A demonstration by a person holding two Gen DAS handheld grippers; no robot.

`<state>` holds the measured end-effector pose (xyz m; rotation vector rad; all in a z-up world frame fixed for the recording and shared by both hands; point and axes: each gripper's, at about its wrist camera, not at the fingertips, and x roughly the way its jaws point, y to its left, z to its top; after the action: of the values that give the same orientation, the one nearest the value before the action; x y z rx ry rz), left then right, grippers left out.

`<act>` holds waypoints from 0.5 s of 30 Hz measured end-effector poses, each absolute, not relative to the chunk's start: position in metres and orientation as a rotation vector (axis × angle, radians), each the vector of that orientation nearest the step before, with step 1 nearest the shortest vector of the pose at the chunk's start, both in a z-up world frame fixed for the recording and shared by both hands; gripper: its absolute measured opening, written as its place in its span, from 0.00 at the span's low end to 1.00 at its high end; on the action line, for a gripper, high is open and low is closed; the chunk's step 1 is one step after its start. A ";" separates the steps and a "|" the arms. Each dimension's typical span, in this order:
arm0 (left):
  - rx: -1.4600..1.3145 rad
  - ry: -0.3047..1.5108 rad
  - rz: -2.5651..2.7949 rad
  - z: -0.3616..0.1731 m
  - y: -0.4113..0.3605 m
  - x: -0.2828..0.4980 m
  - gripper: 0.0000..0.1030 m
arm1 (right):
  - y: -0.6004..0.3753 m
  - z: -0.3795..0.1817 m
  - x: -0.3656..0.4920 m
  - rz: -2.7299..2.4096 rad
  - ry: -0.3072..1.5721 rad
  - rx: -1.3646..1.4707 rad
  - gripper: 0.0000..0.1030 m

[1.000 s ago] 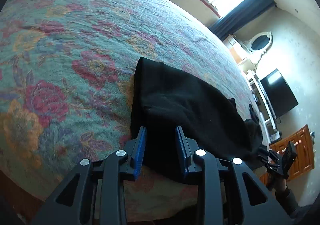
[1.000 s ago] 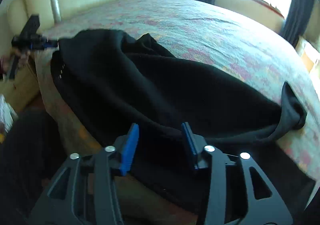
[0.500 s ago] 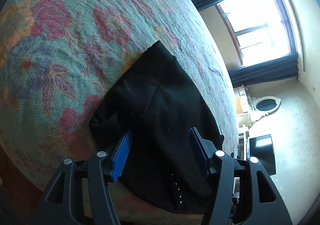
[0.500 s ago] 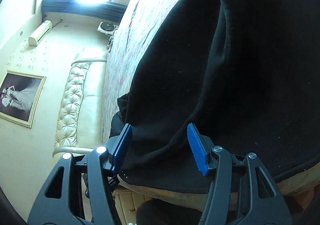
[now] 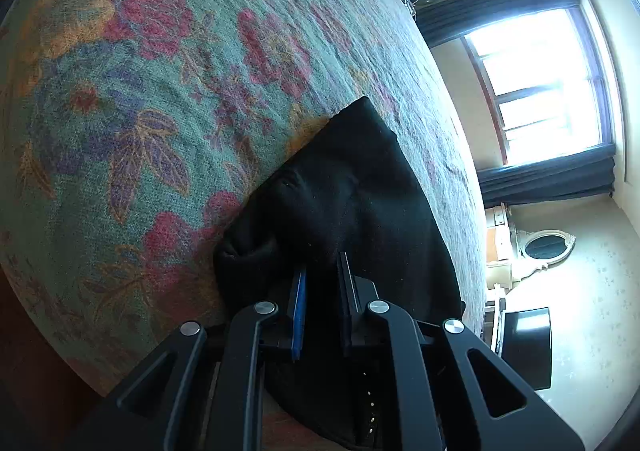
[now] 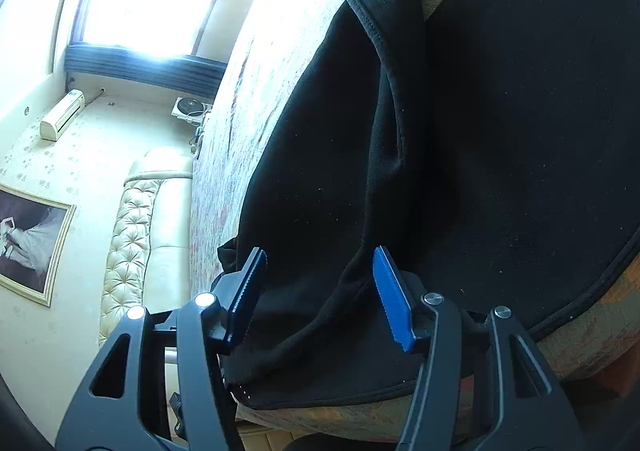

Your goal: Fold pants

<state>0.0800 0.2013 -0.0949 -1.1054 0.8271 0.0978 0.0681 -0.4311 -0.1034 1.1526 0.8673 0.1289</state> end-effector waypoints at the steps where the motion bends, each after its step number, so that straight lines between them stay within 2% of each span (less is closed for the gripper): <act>1: -1.099 0.826 0.098 -0.096 0.202 0.074 0.13 | -0.430 -0.105 0.069 0.115 0.867 1.162 0.53; 5: -1.086 0.830 0.100 -0.093 0.202 0.079 0.13 | -0.438 -0.104 0.055 0.078 0.824 1.212 0.53; 13: -0.981 0.845 0.106 -0.083 0.185 0.095 0.13 | -0.438 -0.111 0.062 0.007 0.823 1.084 0.52; 14: -0.981 0.845 0.105 -0.082 0.184 0.096 0.13 | -0.438 -0.112 0.066 0.010 0.829 1.071 0.39; 15: -0.987 0.843 0.103 -0.081 0.184 0.097 0.13 | -0.437 -0.113 0.069 0.029 0.831 1.070 0.16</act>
<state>0.0969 0.1840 -0.0809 -0.9872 0.8426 0.1031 0.0692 -0.4372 -0.1133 1.0697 0.8309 0.0290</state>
